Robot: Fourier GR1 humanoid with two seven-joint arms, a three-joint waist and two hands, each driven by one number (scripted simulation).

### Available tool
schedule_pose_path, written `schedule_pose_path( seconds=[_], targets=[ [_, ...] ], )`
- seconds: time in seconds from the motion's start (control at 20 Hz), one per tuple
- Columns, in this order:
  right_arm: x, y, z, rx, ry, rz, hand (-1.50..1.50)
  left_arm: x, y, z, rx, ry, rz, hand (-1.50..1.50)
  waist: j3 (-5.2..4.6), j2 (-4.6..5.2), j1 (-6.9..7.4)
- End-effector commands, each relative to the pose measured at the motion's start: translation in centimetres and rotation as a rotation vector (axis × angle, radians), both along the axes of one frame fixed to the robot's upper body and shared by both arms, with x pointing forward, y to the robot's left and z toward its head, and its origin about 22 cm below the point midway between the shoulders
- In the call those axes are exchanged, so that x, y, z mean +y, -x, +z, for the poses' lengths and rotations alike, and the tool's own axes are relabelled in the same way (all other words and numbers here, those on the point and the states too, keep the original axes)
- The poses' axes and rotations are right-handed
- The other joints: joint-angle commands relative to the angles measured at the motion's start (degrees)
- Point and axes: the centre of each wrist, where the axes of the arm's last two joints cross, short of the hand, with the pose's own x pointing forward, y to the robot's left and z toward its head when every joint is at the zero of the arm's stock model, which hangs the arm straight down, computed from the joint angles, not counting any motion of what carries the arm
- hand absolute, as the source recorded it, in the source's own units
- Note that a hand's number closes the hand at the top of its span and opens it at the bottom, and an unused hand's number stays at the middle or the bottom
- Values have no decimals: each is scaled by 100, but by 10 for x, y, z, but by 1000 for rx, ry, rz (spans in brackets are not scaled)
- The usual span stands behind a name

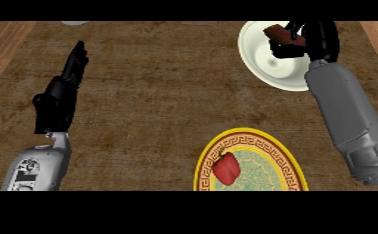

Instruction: Pick the sweet potato from the plate and place it in the bowl

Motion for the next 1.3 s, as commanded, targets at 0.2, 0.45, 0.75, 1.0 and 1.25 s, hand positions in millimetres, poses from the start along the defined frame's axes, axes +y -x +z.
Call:
schedule_pose_path(
  seconds=[0.2, 0.45, 0.75, 1.0, 1.25],
  targets=[
    [-14, -12, -13, 158, -176, 74, -150, 2, -10, 15, -25, 4, -17, 0, 11, 66, 137],
    [-32, -10, -15, 86, -291, 175, -150, 1, -8, 2, 2, 3, -23, 0, 14, 70, 101],
    [-56, -6, -16, 1, -424, 166, -150, 6, -1, 8, 12, 5, -11, 0, 11, 33, 54],
    [-97, 2, -3, 33, -514, 196, -150, 1, 3, 7, -2, 6, -4, 0, 7, -5, -4],
    [-137, 22, -9, 12, -596, 261, -150, 4, -16, 6, 18, -1, 39, 0, 1, -39, -194]
  ],
)
